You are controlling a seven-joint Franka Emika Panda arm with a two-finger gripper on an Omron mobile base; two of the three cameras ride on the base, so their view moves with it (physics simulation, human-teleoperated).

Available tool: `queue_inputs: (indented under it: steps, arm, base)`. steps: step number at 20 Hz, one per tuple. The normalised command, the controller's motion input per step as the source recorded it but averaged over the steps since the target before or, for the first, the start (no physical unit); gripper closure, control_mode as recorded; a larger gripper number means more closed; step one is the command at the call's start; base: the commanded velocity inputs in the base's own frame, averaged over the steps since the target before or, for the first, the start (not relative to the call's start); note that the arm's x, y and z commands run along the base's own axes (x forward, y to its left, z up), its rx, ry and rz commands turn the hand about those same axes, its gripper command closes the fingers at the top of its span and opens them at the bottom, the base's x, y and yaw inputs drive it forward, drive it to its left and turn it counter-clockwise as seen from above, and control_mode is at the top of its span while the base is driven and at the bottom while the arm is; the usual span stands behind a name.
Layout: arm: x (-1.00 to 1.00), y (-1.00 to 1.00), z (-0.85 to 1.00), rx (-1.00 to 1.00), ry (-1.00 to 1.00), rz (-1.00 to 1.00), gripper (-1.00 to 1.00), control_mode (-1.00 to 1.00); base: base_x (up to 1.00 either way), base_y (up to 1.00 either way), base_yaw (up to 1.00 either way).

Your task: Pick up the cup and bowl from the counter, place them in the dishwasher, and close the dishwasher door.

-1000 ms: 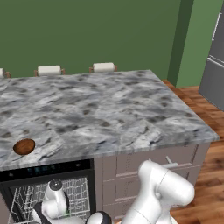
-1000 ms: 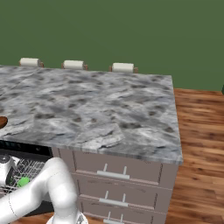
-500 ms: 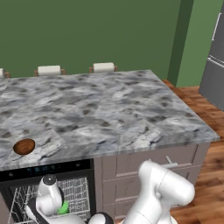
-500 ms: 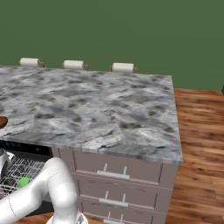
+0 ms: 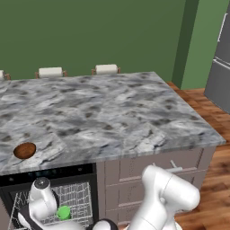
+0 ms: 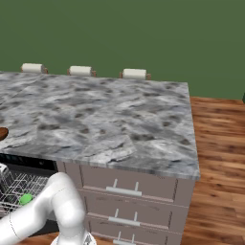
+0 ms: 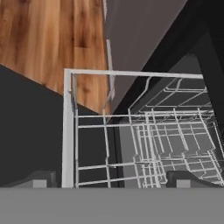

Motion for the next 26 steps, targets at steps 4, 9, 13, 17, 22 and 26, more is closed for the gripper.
queue_inputs:
  steps: [4,9,13,17,22,26]
  arm:
    - [-0.26,0.22,0.47,-0.03,-0.03,0.00,-1.00,-1.00]
    - [-0.22,0.11,0.55,-0.06,-0.03,0.00,-1.00,-1.00]
    - [-0.18,0.03,0.57,-0.05,-0.03,0.00,-1.00,-1.00]
    - [-0.11,0.00,0.49,-0.02,-0.02,0.00,-1.00,-1.00]
    - [-0.07,0.00,0.47,0.00,-0.03,0.00,-1.00,-1.00]
    - [-0.08,0.00,0.49,0.00,-0.03,0.00,-1.00,-1.00]
  base:
    - [0.00,0.00,0.00]
    - [0.00,0.00,0.00]
    - [0.00,0.00,0.00]
    - [0.00,0.00,0.00]
    - [0.00,0.00,0.00]
    - [0.00,0.00,0.00]
